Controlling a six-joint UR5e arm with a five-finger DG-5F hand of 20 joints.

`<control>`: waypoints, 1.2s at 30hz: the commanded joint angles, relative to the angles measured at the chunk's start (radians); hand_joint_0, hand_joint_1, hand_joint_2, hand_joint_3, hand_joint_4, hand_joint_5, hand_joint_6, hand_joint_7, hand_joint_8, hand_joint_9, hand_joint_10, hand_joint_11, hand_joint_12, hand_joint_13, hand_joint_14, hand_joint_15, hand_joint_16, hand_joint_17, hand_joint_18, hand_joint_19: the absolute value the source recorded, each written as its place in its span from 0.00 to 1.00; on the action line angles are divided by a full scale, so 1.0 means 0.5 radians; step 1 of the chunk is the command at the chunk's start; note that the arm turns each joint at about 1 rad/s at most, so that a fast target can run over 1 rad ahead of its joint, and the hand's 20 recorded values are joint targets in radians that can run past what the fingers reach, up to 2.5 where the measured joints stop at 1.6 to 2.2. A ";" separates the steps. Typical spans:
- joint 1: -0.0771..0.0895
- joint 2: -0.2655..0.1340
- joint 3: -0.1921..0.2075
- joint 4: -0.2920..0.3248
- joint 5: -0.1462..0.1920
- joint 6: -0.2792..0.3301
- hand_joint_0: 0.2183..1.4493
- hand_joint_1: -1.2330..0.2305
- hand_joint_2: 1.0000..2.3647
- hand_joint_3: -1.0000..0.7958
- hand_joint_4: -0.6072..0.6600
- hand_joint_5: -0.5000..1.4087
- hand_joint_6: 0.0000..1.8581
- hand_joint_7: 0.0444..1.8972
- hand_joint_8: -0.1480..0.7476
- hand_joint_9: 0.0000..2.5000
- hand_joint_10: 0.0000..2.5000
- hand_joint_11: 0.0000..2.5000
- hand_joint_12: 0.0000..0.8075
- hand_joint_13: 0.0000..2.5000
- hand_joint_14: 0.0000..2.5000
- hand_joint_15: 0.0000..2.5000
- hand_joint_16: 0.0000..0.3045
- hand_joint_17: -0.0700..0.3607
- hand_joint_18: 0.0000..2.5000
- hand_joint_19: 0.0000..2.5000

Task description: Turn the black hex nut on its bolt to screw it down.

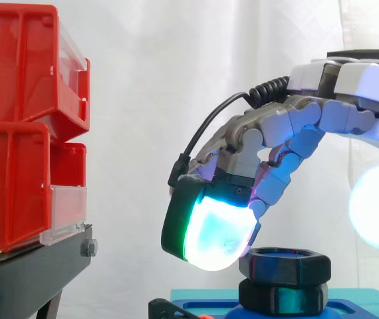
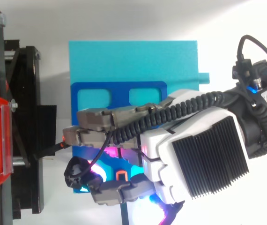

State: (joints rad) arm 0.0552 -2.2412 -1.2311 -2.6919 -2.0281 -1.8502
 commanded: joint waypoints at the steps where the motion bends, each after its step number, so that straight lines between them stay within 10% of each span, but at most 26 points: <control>1: 0.000 0.000 -0.011 0.006 0.000 -0.003 0.24 0.69 0.00 0.28 0.58 0.27 0.27 0.46 0.46 0.45 0.00 0.10 0.39 0.28 0.00 0.07 0.15 0.40 0.24 0.19; 36: 0.040 0.000 -0.014 0.015 0.046 -0.043 0.24 0.69 0.00 0.28 0.52 0.28 0.27 0.50 0.48 0.44 0.00 0.12 0.39 0.27 0.00 0.07 0.15 0.40 0.24 0.19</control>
State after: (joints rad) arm 0.0746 -2.2417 -1.2379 -2.6781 -2.0084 -1.8708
